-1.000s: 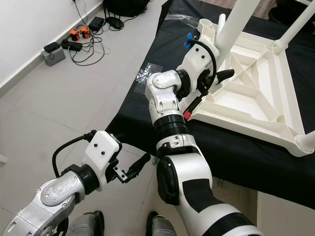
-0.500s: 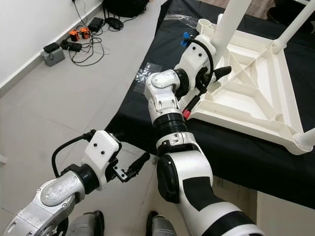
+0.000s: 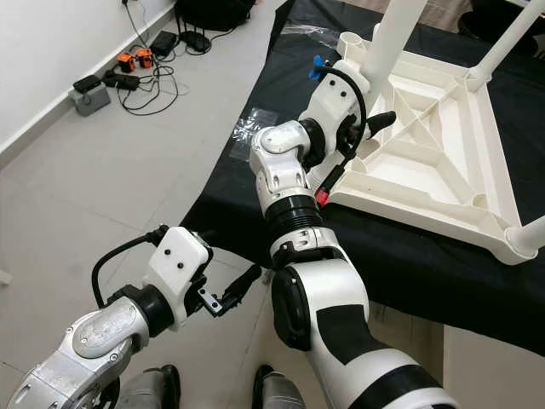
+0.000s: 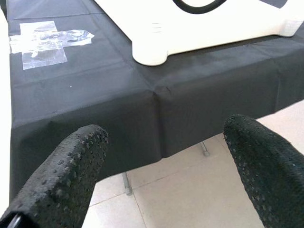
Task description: Building children table
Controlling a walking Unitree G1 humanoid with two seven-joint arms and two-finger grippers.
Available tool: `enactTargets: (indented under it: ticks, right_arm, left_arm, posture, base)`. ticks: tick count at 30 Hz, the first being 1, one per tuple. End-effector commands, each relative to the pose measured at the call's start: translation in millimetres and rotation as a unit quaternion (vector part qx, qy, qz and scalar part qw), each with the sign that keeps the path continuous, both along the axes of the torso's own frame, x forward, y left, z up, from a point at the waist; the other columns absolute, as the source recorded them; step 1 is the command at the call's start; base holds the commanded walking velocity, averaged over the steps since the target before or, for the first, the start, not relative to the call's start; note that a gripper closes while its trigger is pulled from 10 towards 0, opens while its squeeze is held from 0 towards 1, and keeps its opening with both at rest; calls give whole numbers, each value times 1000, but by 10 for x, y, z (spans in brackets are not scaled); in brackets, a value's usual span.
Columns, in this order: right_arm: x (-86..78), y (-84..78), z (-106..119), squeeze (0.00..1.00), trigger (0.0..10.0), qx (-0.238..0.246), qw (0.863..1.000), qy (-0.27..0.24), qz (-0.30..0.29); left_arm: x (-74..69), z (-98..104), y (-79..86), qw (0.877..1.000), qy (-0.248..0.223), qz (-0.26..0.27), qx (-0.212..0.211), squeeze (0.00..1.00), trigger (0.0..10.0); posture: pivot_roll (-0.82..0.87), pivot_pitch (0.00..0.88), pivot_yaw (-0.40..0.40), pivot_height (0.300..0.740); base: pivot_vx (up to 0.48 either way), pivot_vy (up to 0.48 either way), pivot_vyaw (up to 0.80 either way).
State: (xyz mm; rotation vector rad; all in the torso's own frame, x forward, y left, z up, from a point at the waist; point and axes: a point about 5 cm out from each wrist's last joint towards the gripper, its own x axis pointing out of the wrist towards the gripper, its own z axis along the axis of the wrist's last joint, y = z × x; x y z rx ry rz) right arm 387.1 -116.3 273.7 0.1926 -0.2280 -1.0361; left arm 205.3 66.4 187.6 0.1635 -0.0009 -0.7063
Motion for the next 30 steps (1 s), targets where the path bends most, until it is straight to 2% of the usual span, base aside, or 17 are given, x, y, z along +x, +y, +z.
enactTargets:
  ticks: [1,23,24,25,28,29,30]
  right_arm:
    - [16,-101,-378,0,10000,11,997,79,0]
    - [33,-87,-359,0,10000,25,997,76,8]
    - [35,-86,-356,86,10000,27,997,74,9]
    - [38,-86,-347,1000,10000,28,997,72,12]
    - [43,-83,-336,976,10000,32,997,65,19]
    - [48,-79,-322,0,10000,34,997,59,24]
    - [53,-75,-307,0,10000,34,998,54,29]
  left_arm:
    - [-17,-8,-8,1000,-2,-3,4,0,10000]
    - [-23,-6,-3,1000,-4,1,3,0,10000]
    - [-21,-6,-3,1000,-4,1,4,0,10000]
    - [-20,-7,-3,1000,-4,1,4,0,10000]
    - [-19,-8,-5,1000,-4,1,4,0,10000]
    - [-18,-10,-7,1000,-4,1,4,0,10000]
    - [-15,-10,-10,1000,-4,1,4,0,10000]
  posture:
    - [69,265,-100,740]
    - [69,265,-102,740]
    - [70,266,-102,740]
    - [70,266,-102,740]
    - [70,266,-102,740]
    - [70,266,-102,740]
    - [68,266,-101,740]
  base:
    - [0,0,0]
    - [0,0,0]
    - [0,0,0]
    - [0,0,0]
    - [0,0,0]
    - [0,0,0]
    - [0,0,0]
